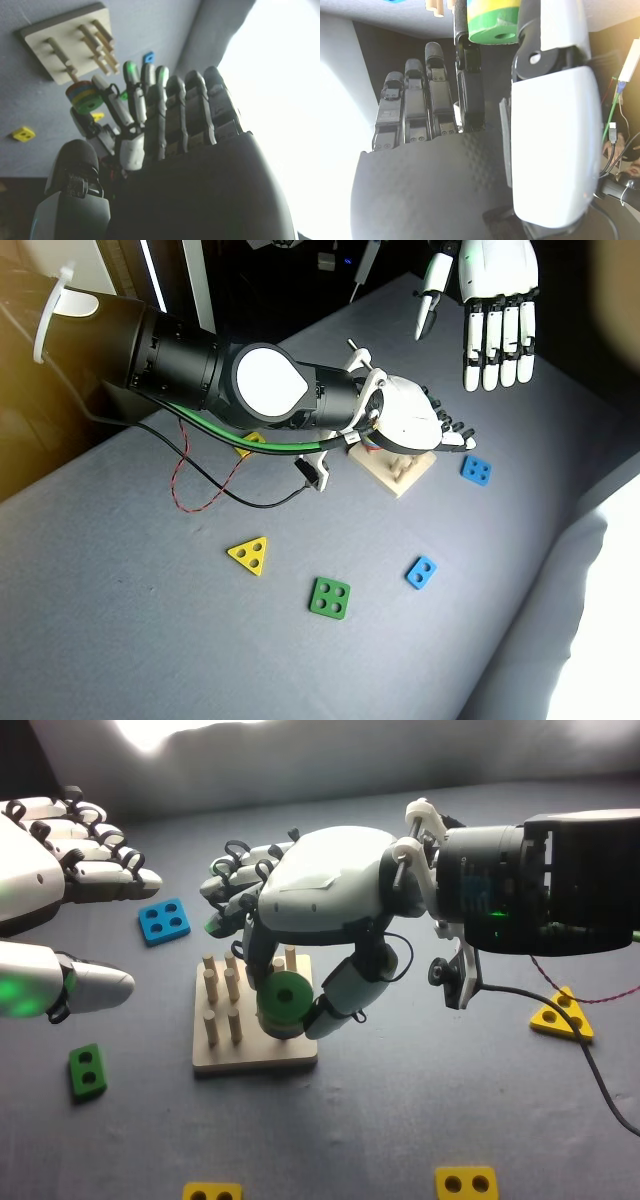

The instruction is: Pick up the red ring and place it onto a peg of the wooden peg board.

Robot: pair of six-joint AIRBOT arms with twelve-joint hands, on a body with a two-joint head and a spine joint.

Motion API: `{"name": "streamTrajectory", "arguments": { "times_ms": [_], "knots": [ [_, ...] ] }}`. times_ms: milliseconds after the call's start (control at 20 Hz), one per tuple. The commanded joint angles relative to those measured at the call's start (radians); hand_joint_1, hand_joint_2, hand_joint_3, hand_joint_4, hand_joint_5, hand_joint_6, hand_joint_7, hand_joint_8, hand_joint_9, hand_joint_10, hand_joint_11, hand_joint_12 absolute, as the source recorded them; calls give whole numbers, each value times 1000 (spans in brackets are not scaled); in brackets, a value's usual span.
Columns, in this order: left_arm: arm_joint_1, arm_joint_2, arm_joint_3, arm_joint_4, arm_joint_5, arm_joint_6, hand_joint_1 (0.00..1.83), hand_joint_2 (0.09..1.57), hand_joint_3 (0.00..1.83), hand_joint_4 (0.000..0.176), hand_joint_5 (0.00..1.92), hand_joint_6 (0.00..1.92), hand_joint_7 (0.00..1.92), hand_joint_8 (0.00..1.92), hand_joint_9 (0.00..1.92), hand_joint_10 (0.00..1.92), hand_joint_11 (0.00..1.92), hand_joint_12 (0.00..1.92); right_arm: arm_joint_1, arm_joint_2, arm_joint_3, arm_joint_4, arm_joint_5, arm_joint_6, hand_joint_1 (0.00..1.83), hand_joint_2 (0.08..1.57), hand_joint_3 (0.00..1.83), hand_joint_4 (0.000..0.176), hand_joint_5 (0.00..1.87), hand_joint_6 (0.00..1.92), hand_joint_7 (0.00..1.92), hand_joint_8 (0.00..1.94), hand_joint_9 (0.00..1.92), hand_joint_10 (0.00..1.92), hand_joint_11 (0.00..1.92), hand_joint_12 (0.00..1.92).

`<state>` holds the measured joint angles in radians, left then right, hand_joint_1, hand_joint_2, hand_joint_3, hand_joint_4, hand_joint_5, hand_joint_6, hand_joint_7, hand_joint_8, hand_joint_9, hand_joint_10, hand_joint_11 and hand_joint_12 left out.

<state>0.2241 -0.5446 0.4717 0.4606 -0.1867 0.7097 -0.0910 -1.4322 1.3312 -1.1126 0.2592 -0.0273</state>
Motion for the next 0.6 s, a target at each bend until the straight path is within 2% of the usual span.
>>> {"name": "streamTrajectory", "arguments": {
  "times_ms": [0, 50, 100, 150, 300, 350, 450, 500, 550],
  "knots": [
    [-14, 14, 5, -7, -85, 3, 0, 1296, 1, 0, 260, 4, 238, 0, 145, 1, 0, 163, -5, 7, -6, 18, 57, -1, 1092, 1071, 0, 53, 1078, 831, 342, 4, 59, 5, 0, 0],
    [-14, 14, 5, -7, -85, 3, 0, 1290, 0, 0, 261, 2, 241, 0, 153, 2, 0, 190, -6, 7, -6, 18, 57, -1, 1078, 1067, 0, 99, 1083, 825, 335, 3, 79, 10, 0, 0],
    [-15, 14, 5, -7, -85, 3, 0, 1290, 0, 0, 257, 0, 239, 0, 143, 1, 0, 173, -7, 7, -6, 18, 57, -1, 1073, 1070, 0, 105, 1074, 838, 328, 0, 74, 5, 0, 0],
    [-15, 14, 5, -7, -85, 3, 0, 1287, 0, 0, 264, 1, 242, 0, 153, 2, 0, 219, -8, 8, -6, 18, 54, -1, 1060, 1073, 1, 134, 1063, 855, 308, 0, 80, 5, 0, 0],
    [-15, 14, 5, -7, -85, 3, 0, 1285, 0, 0, 248, 0, 230, 1, 146, 1, 0, 201, -8, 14, -6, 18, 54, -7, 1106, 1061, 0, 28, 1101, 795, 353, 7, 40, 3, 0, 0],
    [-15, 14, 5, -7, -85, 3, 0, 1283, 0, 0, 239, 0, 225, 0, 141, 0, 0, 197, -8, 16, -5, 18, 54, -14, 1096, 1057, 0, 66, 1110, 780, 344, 3, 47, 6, 0, 0],
    [-15, 14, 5, -7, -85, 3, 0, 1289, 1, 0, 265, 4, 225, 1, 141, 1, 0, 194, -8, 16, -5, 18, 54, -30, 1082, 1068, 2, 82, 1078, 829, 327, 0, 80, 10, 0, 0],
    [-15, 14, 5, -7, -85, 3, 0, 1296, 2, 0, 264, 1, 214, 0, 127, 0, 0, 178, -7, 16, -5, 18, 54, -31, 1099, 1059, 0, 50, 1103, 789, 348, 3, 76, 4, 0, 0],
    [-15, 14, 5, -7, -85, 3, 0, 1296, 1, 0, 270, 2, 212, 0, 119, 0, 0, 161, -5, 16, -5, 18, 54, -31, 1097, 1058, 0, 57, 1104, 786, 344, 1, 77, 3, 0, 0]
  ]
}}
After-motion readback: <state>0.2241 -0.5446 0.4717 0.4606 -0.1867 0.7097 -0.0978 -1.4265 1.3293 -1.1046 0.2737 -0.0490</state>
